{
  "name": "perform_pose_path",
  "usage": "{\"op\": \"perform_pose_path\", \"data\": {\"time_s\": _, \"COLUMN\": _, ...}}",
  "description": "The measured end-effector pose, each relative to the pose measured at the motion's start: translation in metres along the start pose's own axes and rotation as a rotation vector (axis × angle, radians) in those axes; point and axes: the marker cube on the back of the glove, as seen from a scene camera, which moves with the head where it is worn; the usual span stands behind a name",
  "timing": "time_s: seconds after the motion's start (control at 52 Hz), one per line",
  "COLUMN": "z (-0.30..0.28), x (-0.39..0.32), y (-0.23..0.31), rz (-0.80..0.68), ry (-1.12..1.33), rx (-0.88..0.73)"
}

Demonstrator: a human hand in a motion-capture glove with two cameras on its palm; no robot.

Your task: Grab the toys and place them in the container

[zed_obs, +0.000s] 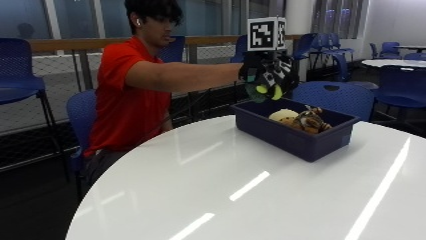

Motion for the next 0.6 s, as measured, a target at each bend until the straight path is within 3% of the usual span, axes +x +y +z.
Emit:
{"op": "perform_pose_path", "data": {"time_s": 0.307, "z": -0.047, "x": -0.081, "y": 0.011, "rz": -0.122, "ry": 0.000, "rx": 0.055}}
{"op": "perform_pose_path", "data": {"time_s": 0.48, "z": -0.066, "x": -0.125, "y": 0.035, "rz": -0.450, "ry": -0.159, "rx": 0.047}}
{"op": "perform_pose_path", "data": {"time_s": 0.538, "z": -0.065, "x": -0.129, "y": 0.031, "rz": -0.382, "ry": -0.136, "rx": 0.051}}
{"op": "perform_pose_path", "data": {"time_s": 0.596, "z": -0.061, "x": -0.134, "y": 0.019, "rz": -0.175, "ry": -0.064, "rx": 0.060}}
